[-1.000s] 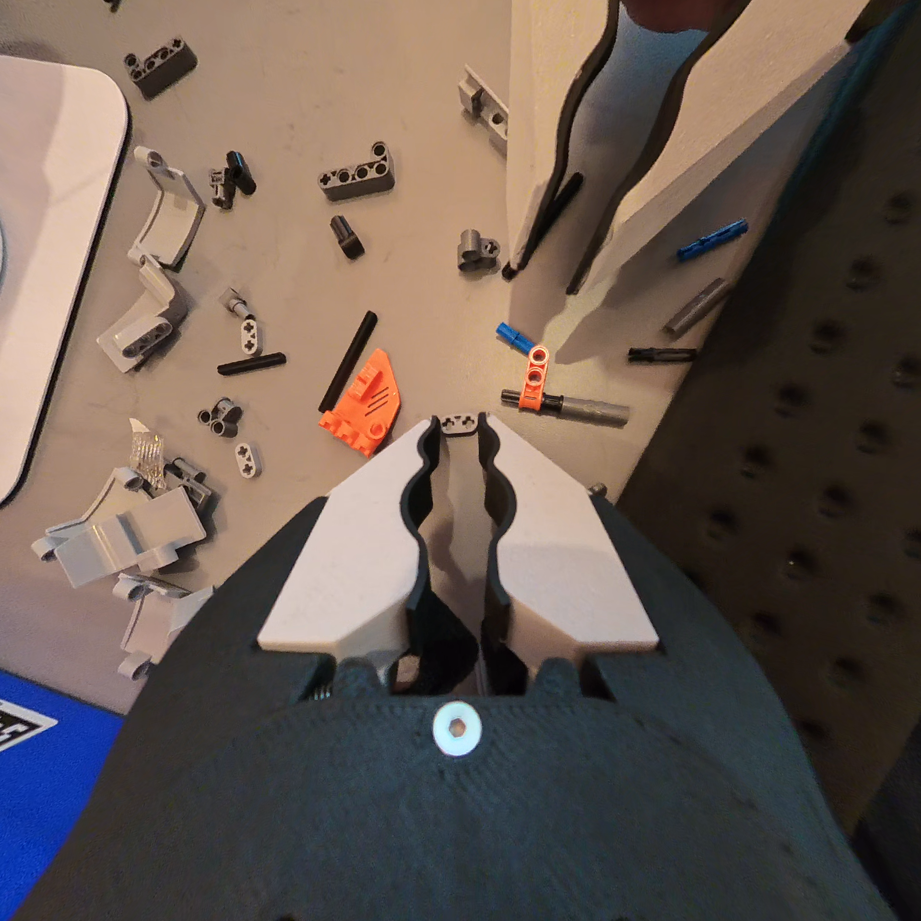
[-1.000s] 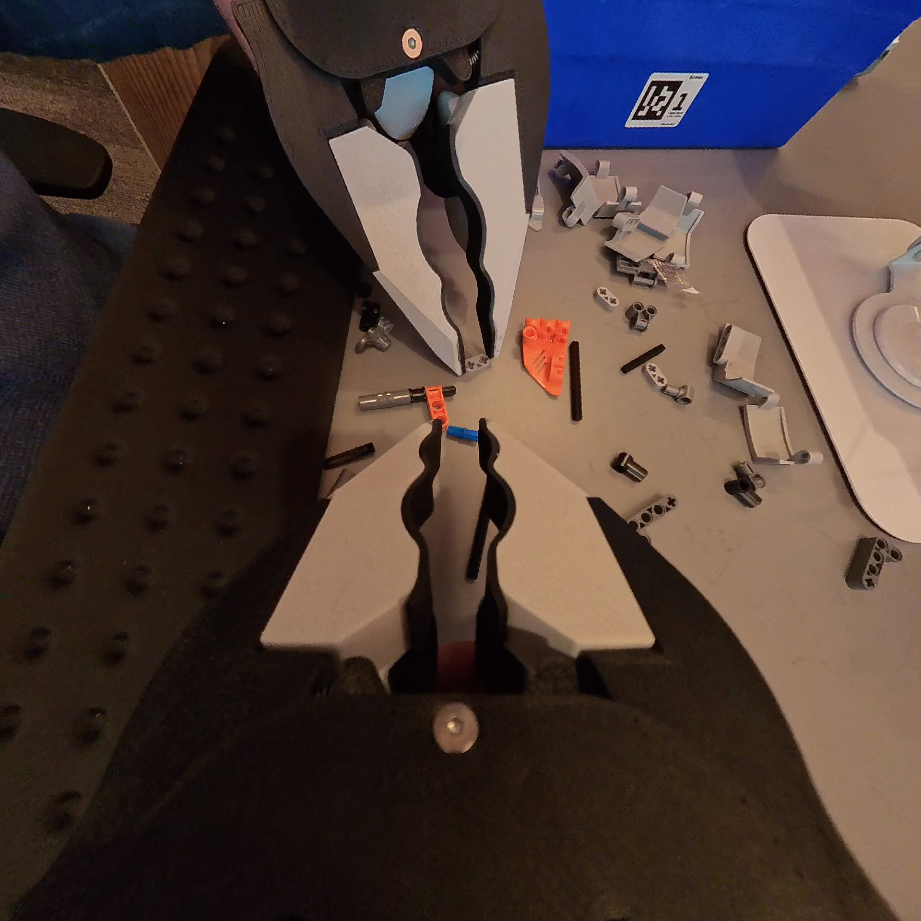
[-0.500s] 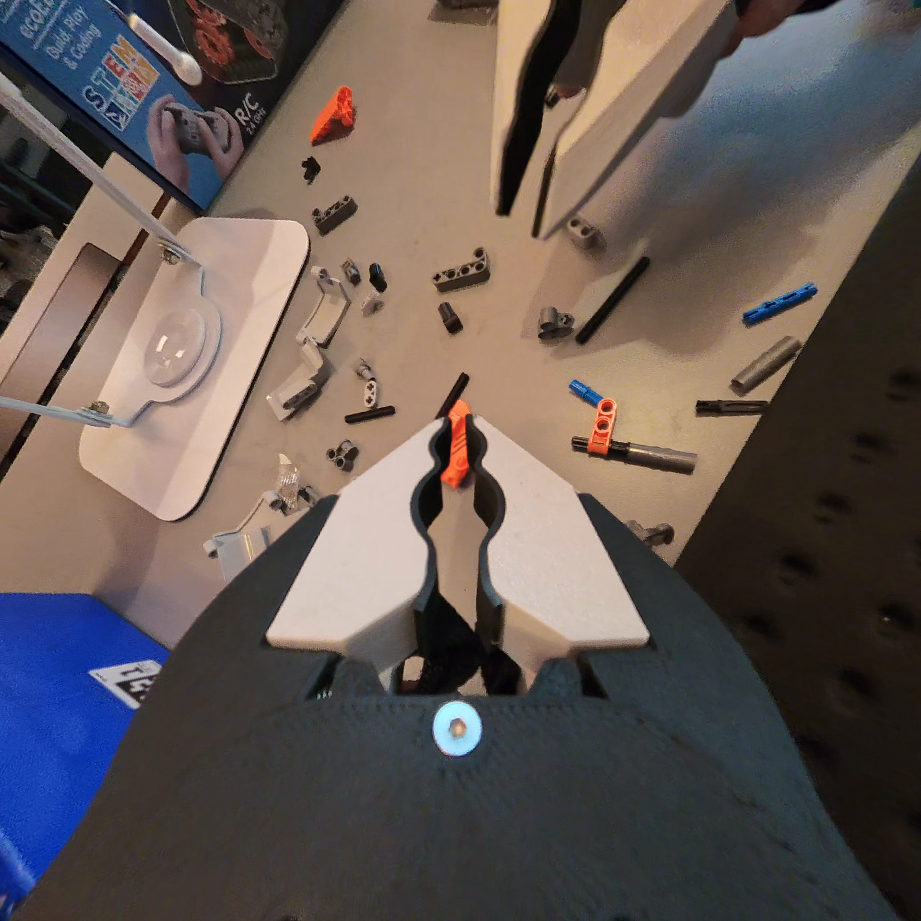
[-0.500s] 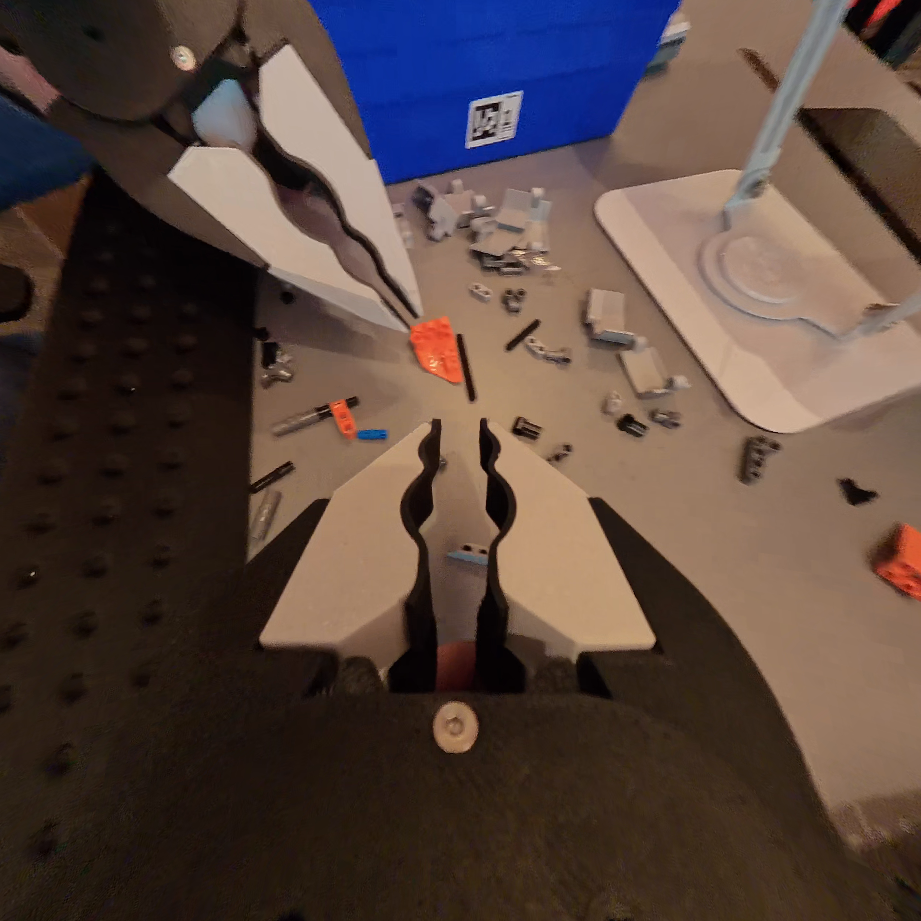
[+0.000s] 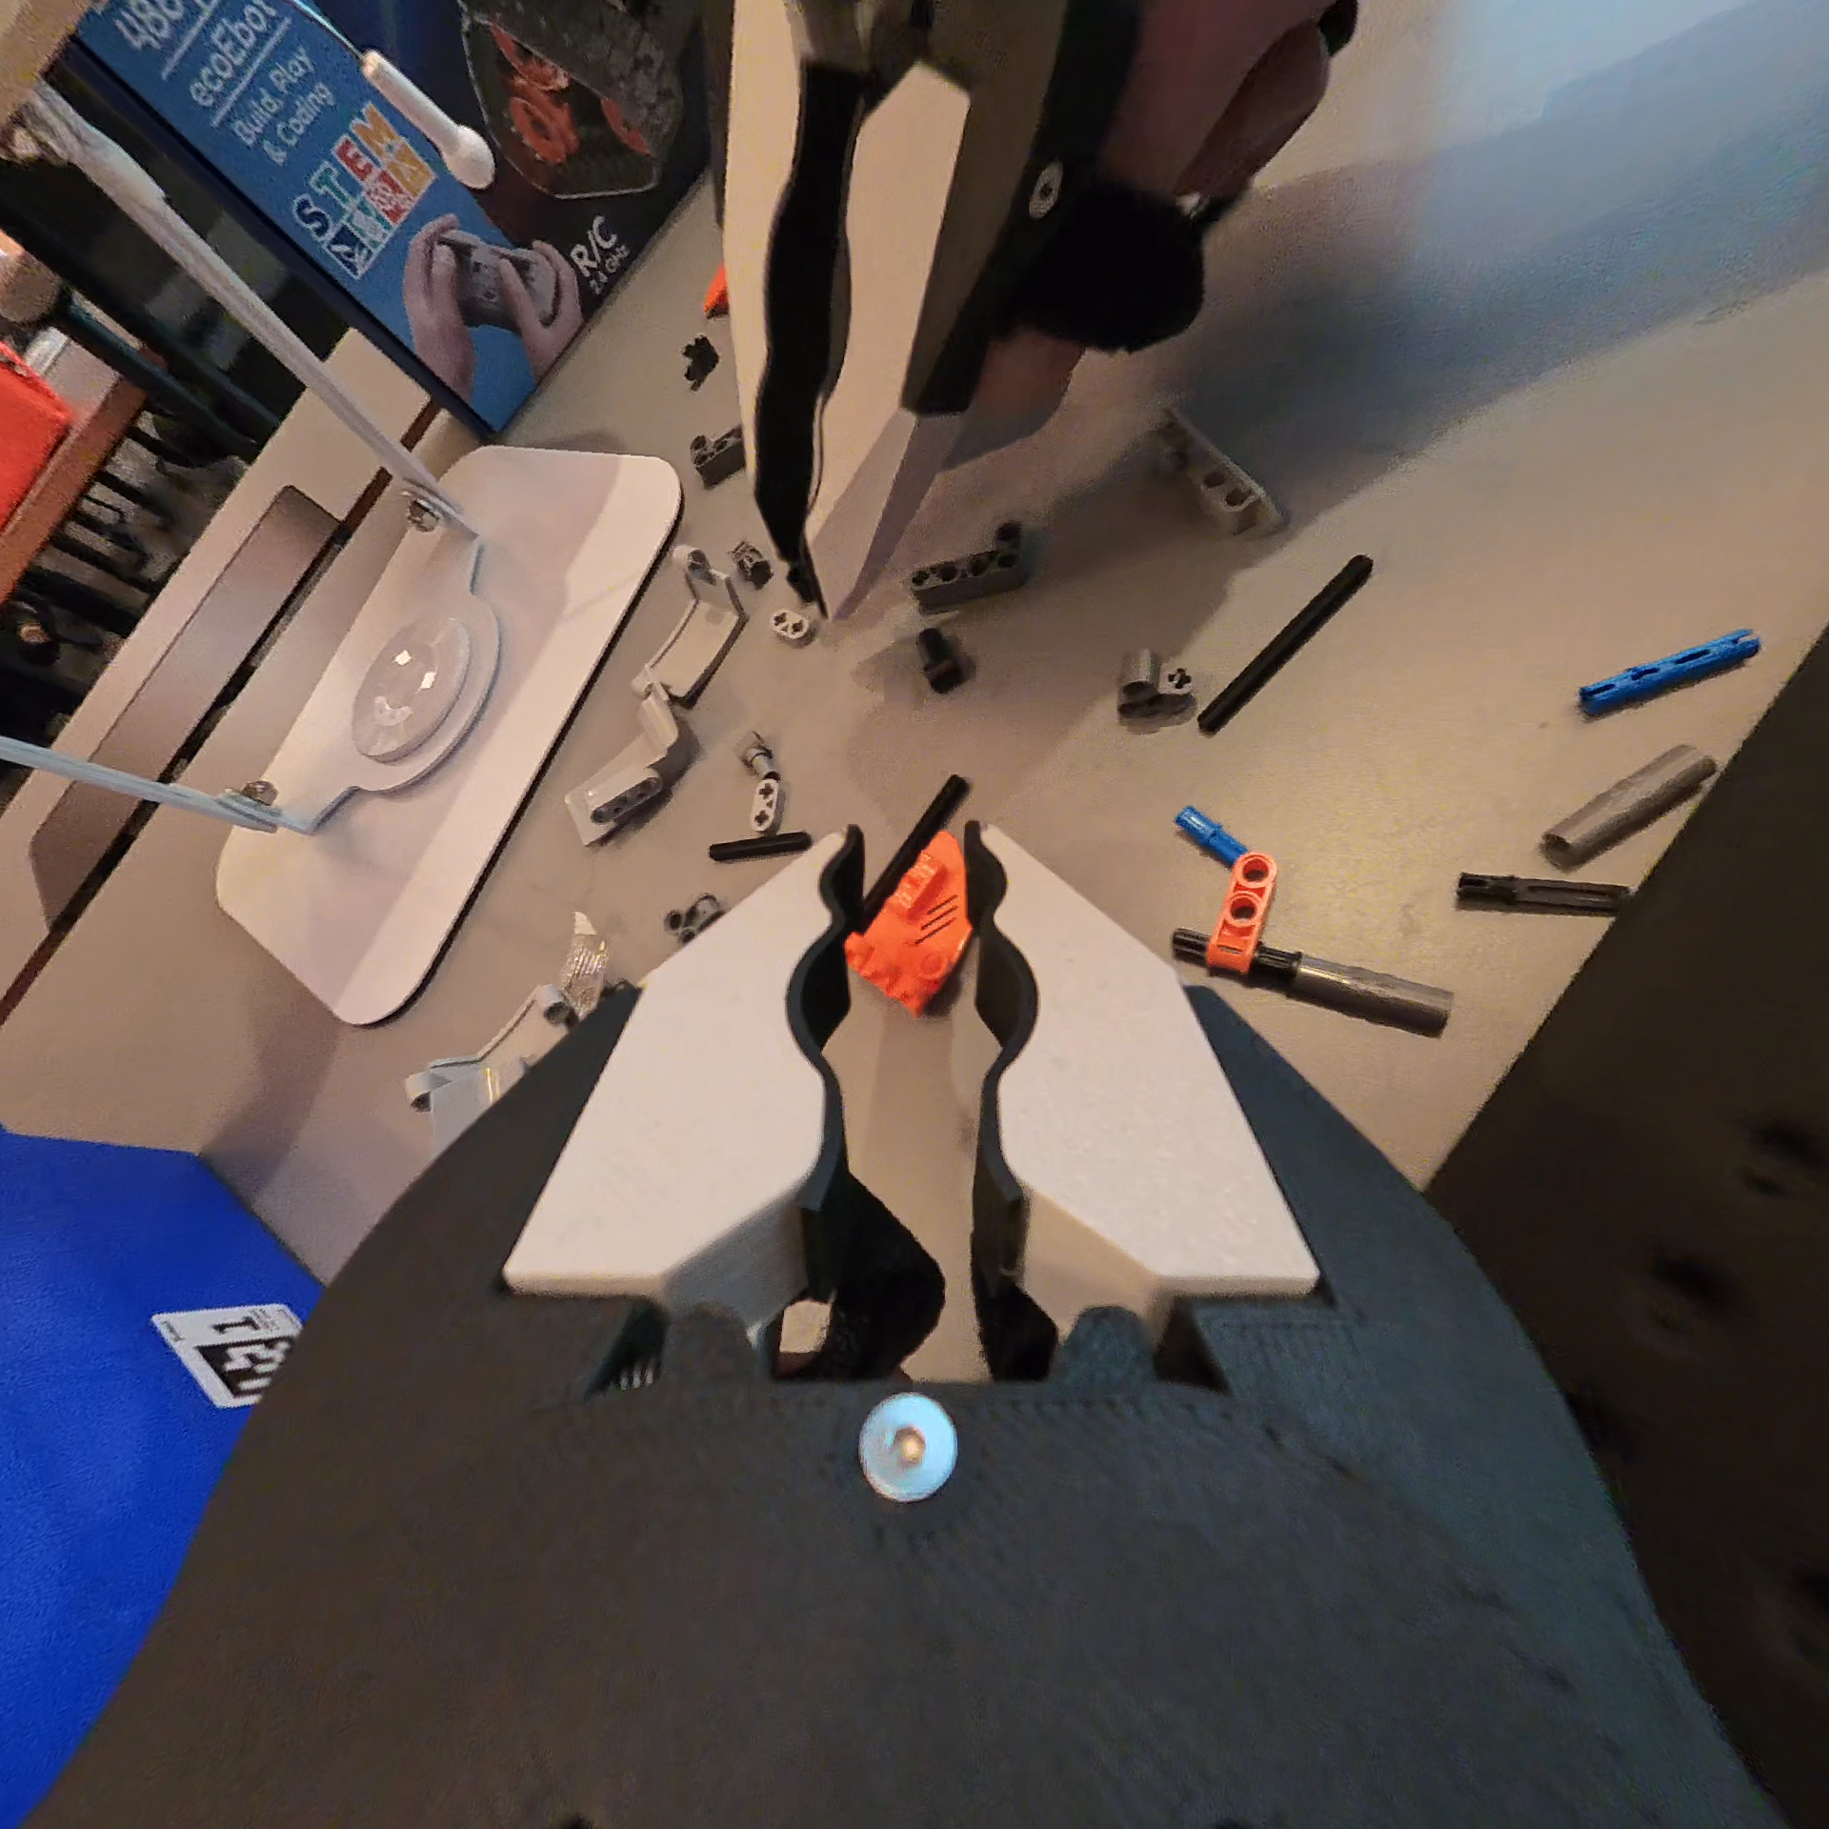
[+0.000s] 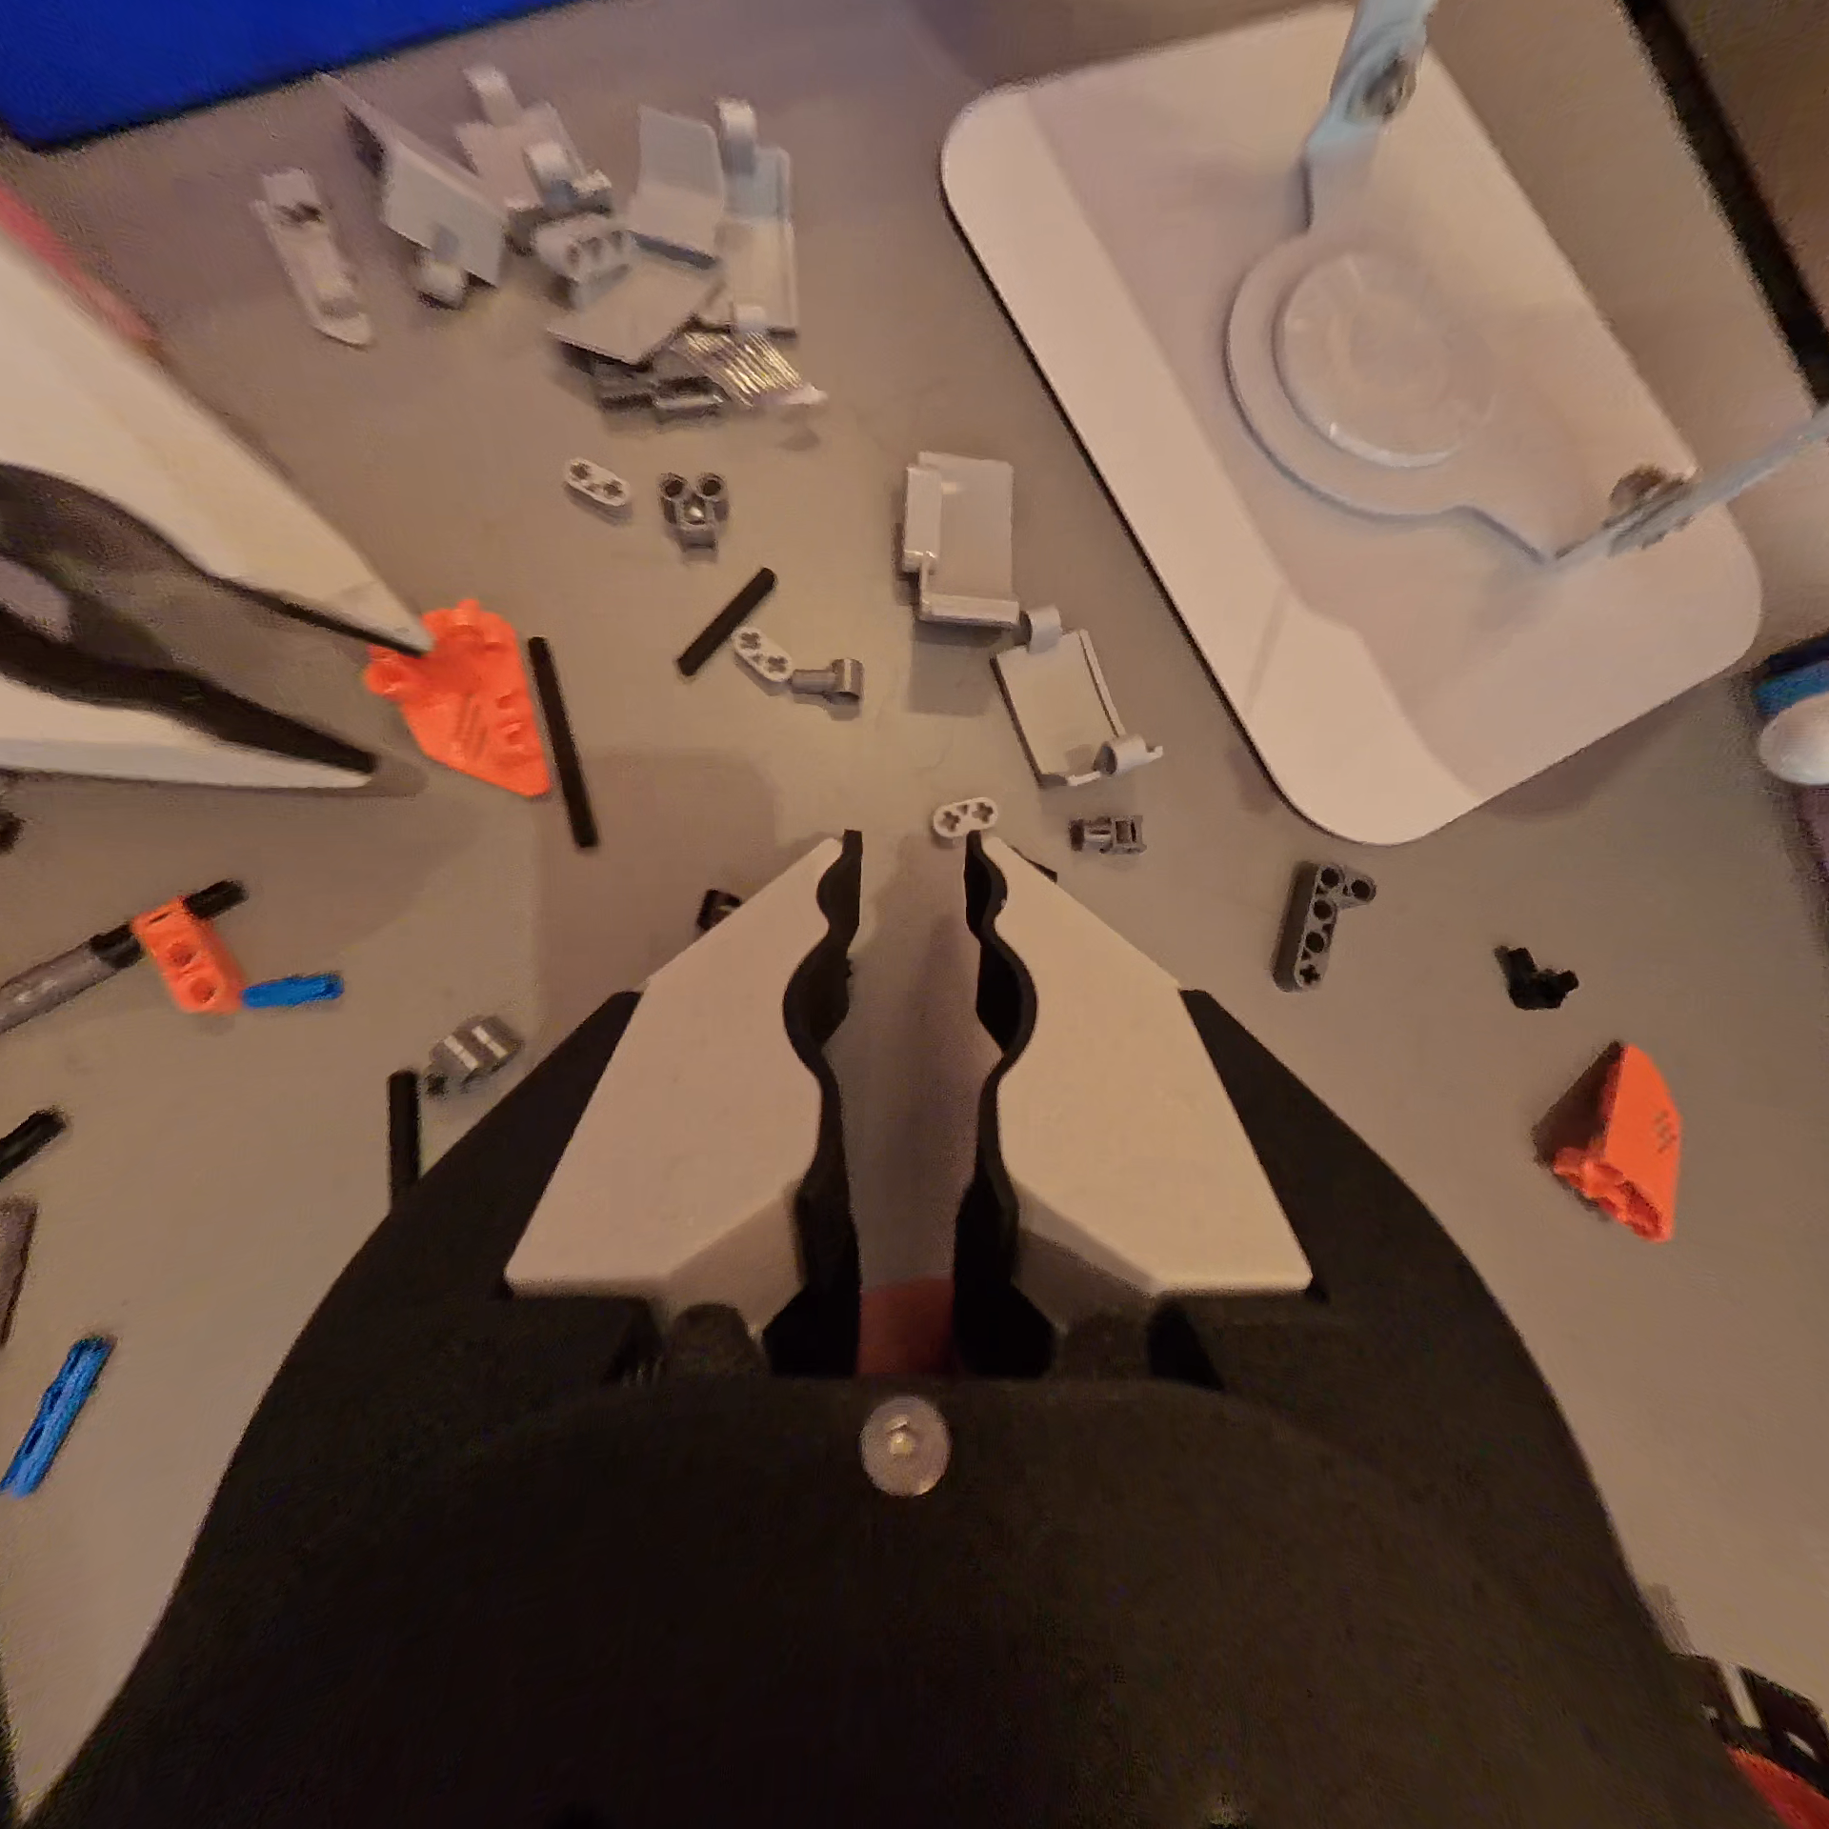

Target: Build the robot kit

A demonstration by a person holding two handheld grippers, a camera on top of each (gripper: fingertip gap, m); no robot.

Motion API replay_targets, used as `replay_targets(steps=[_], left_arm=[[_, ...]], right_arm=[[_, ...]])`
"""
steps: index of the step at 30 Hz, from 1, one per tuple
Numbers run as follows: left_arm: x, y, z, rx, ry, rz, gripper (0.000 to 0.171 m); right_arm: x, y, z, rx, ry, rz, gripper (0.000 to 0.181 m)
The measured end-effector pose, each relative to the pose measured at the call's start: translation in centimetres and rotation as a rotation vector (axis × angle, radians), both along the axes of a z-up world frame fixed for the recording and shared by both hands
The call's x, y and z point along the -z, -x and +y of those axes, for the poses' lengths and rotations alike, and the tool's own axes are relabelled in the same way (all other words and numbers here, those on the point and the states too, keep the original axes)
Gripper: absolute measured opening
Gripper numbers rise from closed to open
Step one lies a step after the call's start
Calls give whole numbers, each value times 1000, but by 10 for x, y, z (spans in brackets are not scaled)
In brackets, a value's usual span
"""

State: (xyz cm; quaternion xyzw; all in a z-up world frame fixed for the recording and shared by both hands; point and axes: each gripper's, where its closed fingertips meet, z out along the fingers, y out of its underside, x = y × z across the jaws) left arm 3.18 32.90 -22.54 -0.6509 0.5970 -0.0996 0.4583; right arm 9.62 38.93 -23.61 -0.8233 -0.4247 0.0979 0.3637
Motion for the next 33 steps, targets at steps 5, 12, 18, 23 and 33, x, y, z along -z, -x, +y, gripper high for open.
replay_targets(steps=[5,12,18,23,33], left_arm=[[-2,-1,0,9,29,-33,20],[-1,-2,-1,23,46,-49,20],[-4,-1,1,15,39,-66,20],[-16,-1,7,-12,9,-123,19],[-54,-17,1,10,184,-393,17]], right_arm=[[18,-2,13,72,86,-6,17],[19,5,20,82,118,57,7],[18,6,16,21,90,58,5],[-12,19,-6,-171,-94,80,4],[-64,26,-56,-369,-488,-35,4]])
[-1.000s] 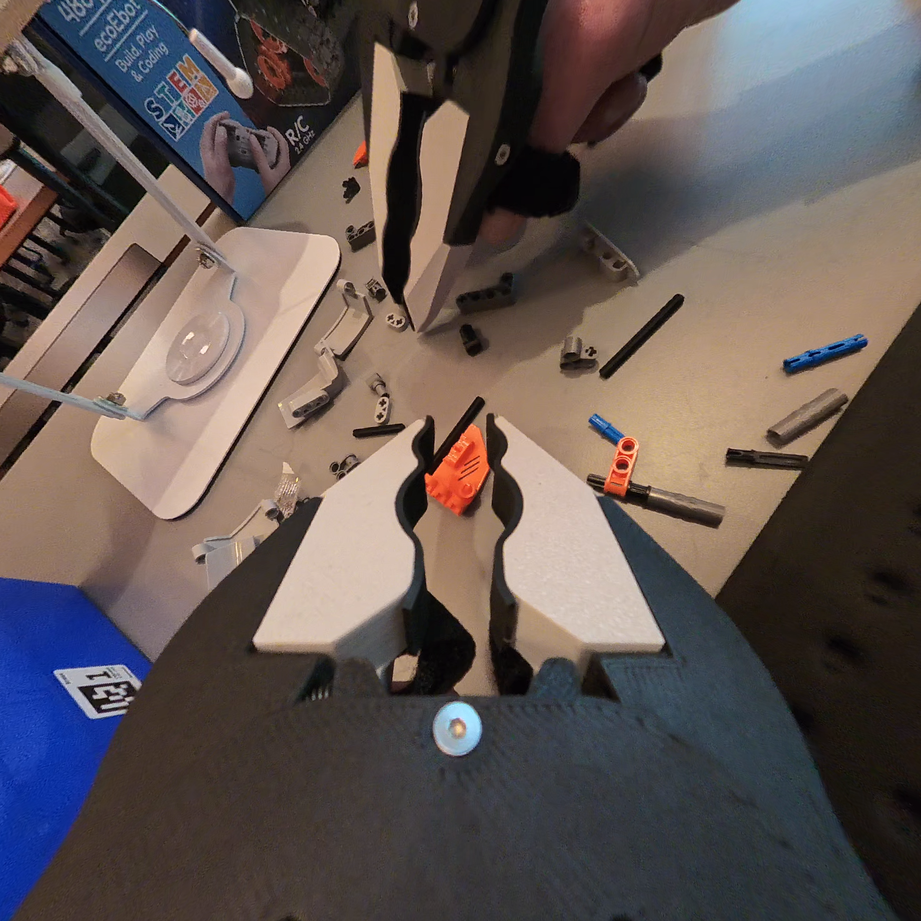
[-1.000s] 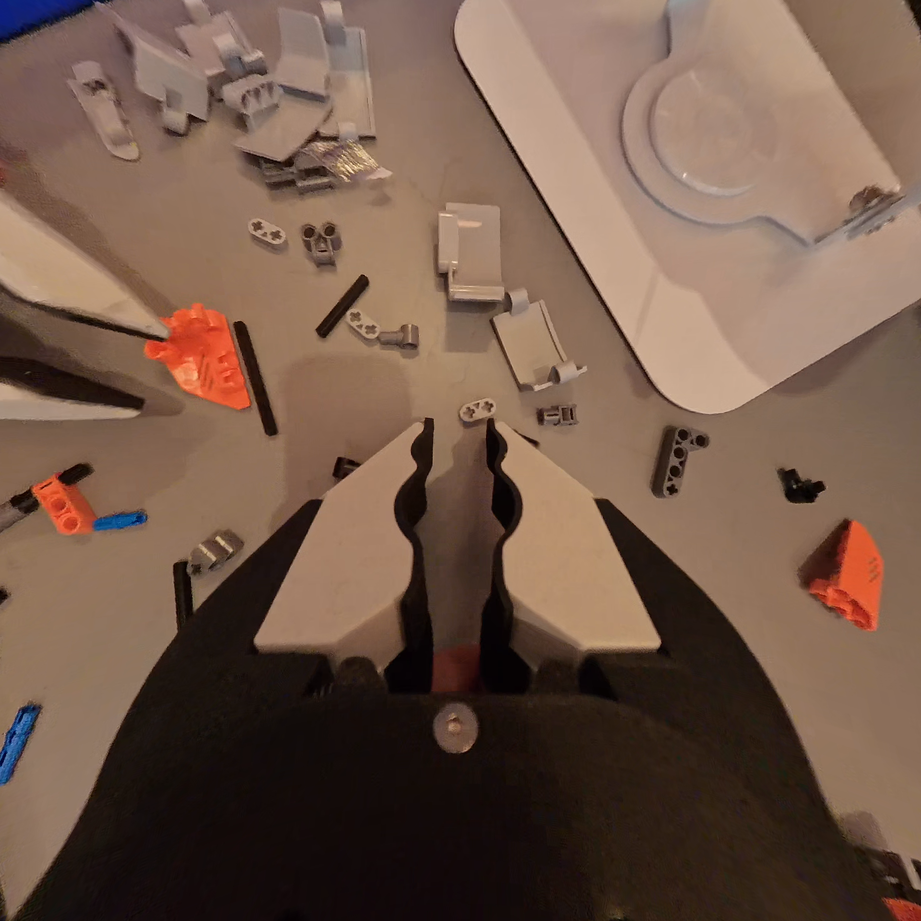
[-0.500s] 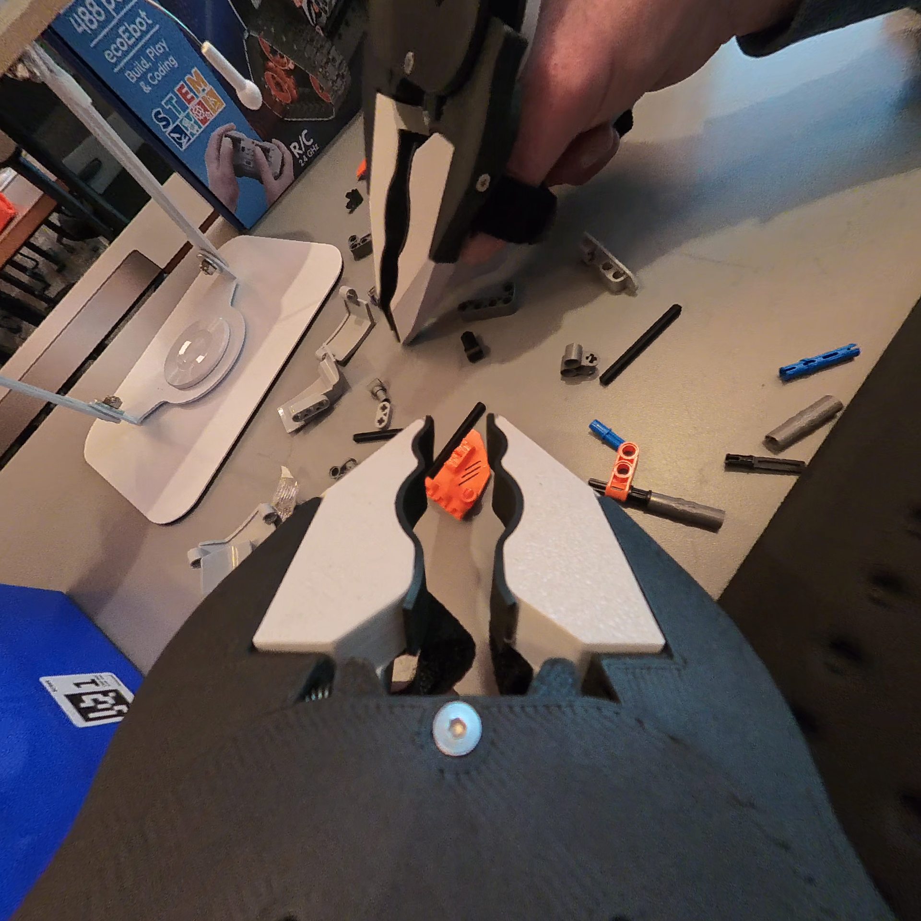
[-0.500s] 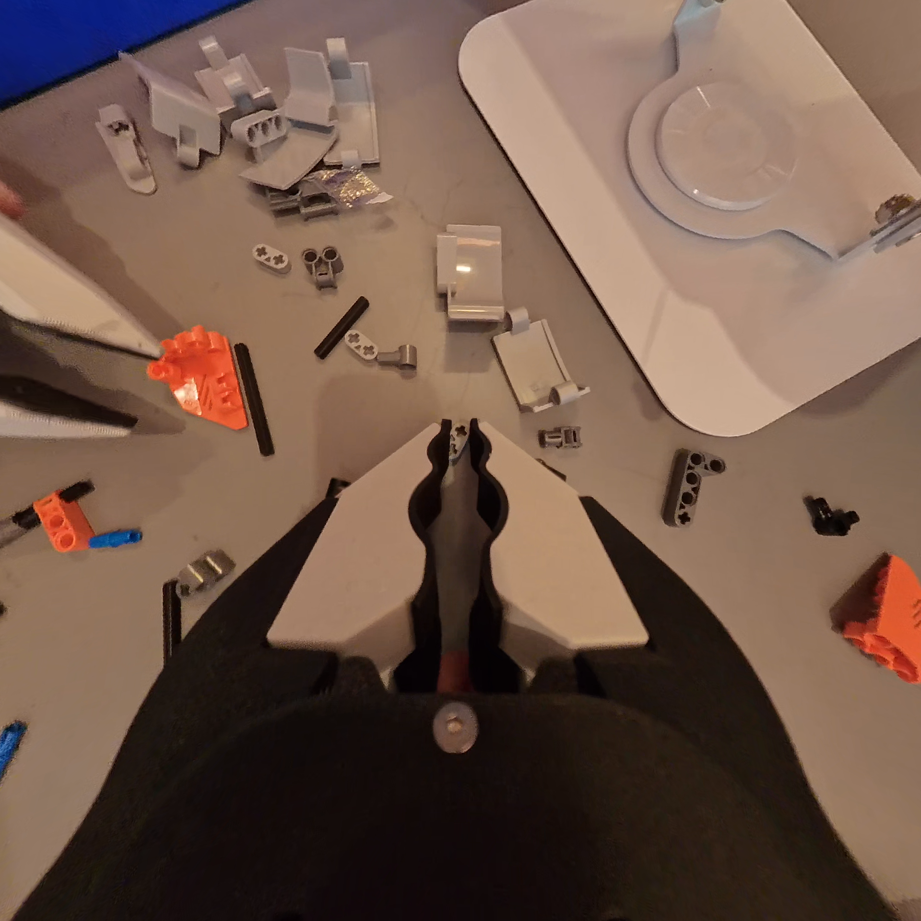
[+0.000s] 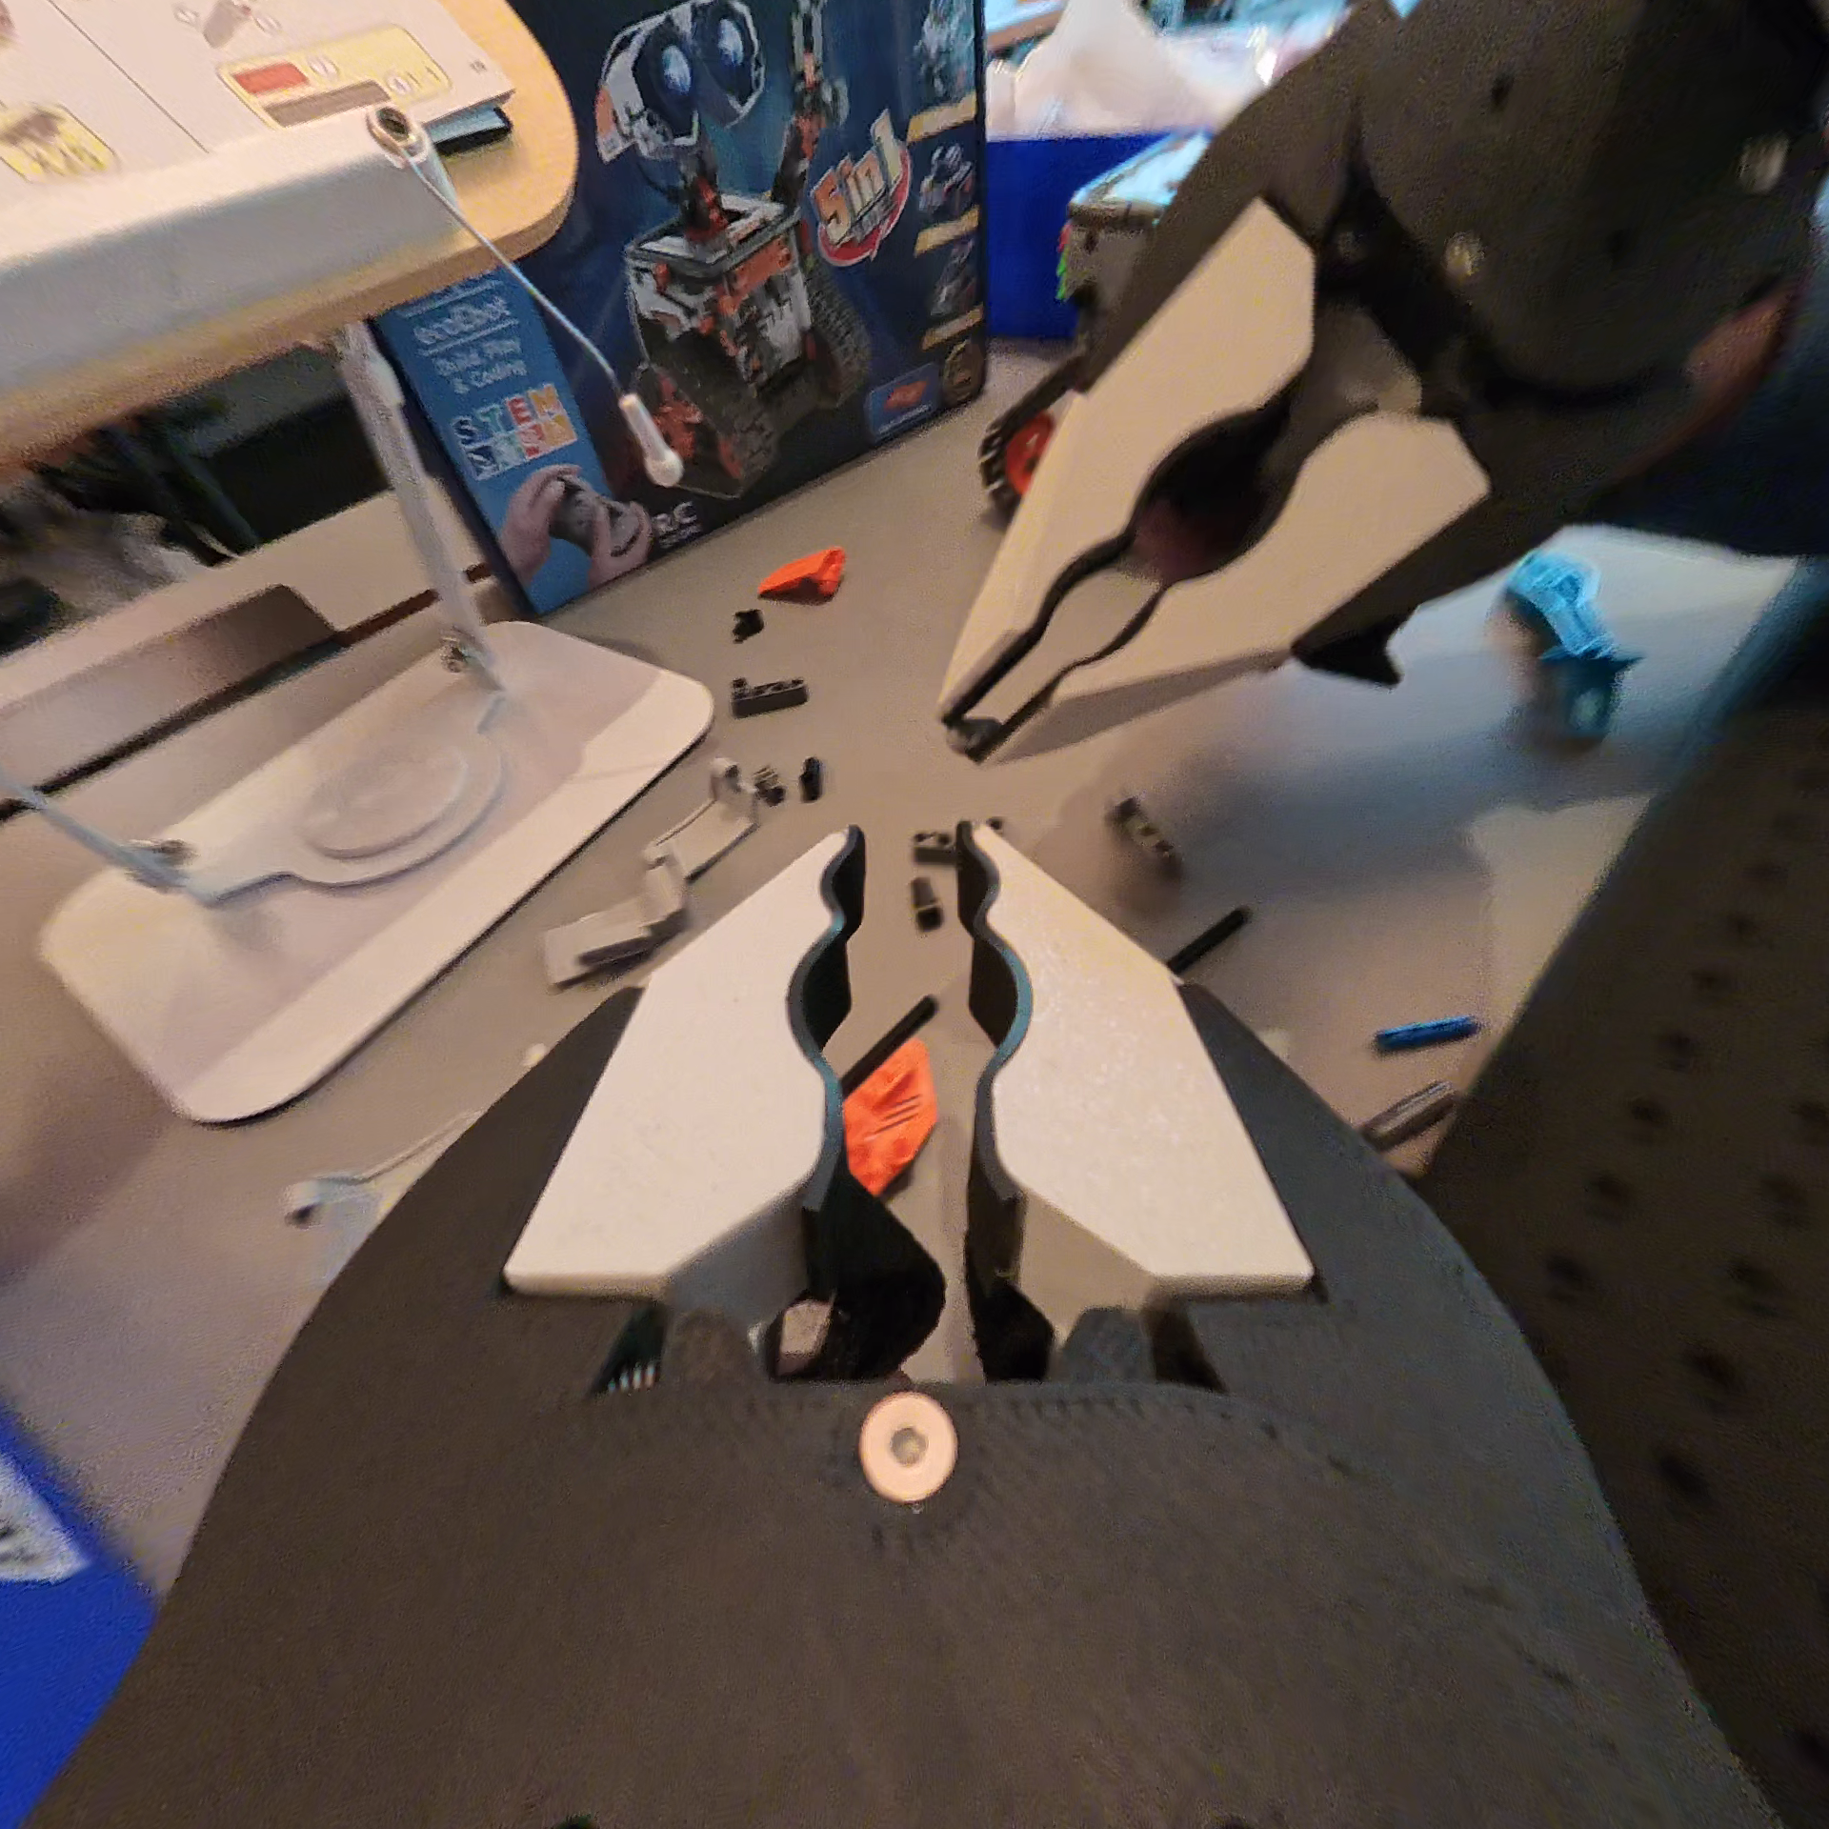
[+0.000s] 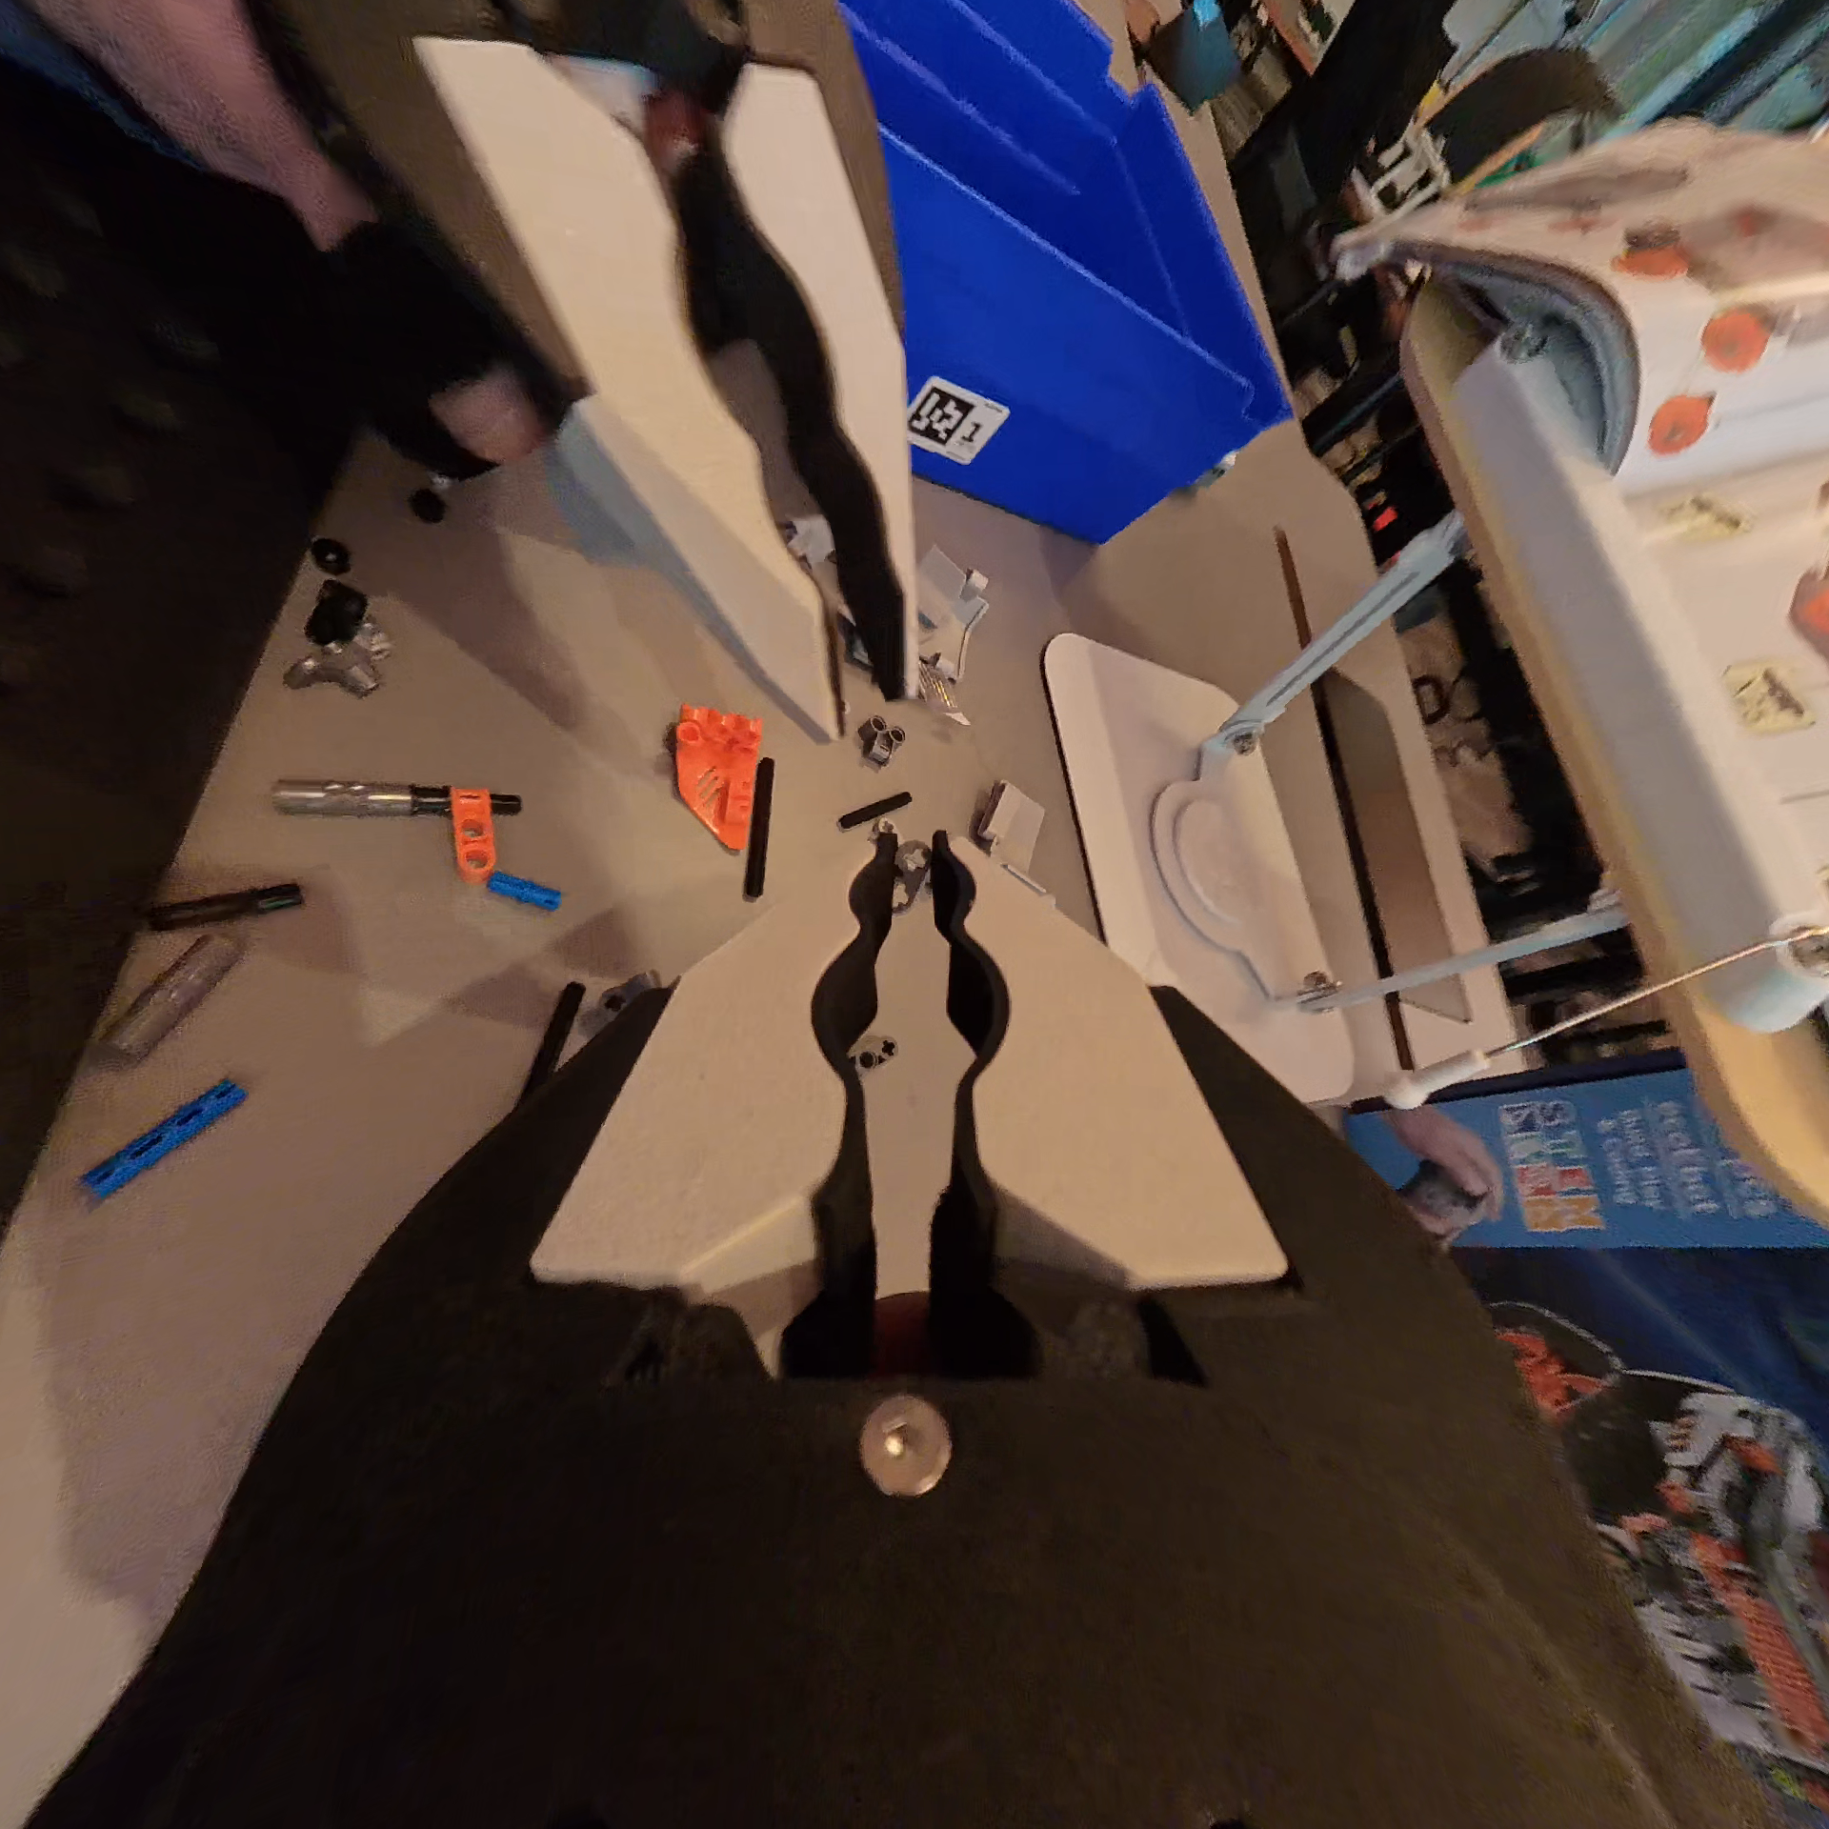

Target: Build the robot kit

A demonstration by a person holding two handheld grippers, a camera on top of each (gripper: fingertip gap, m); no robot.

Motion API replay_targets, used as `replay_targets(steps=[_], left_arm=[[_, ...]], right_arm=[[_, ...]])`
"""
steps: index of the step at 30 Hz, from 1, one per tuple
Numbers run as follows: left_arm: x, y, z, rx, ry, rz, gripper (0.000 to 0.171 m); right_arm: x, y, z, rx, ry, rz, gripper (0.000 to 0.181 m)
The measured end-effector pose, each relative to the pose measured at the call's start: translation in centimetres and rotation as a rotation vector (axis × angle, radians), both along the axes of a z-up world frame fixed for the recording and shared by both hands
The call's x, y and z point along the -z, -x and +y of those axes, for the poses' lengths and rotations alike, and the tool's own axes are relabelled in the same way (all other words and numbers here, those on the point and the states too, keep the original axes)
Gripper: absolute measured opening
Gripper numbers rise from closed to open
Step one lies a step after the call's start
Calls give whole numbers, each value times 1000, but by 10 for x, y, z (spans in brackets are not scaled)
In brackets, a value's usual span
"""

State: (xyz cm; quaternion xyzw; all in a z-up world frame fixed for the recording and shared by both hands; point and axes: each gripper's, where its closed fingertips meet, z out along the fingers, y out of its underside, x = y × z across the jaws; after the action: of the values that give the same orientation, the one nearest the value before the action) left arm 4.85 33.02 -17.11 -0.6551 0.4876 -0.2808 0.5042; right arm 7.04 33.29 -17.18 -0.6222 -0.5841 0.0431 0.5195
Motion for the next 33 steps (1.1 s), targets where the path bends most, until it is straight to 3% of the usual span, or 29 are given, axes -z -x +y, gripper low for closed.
replay_targets(steps=[11,21,33], left_arm=[[-15,-28,-18,174,434,-266,20],[-3,-33,-17,181,476,-221,19],[12,-33,-17,160,428,-131,18]], right_arm=[[-14,-9,-36,-62,-235,-90,4],[-10,-15,-36,-73,-226,-104,4],[82,-66,-58,-14,466,-163,5]])
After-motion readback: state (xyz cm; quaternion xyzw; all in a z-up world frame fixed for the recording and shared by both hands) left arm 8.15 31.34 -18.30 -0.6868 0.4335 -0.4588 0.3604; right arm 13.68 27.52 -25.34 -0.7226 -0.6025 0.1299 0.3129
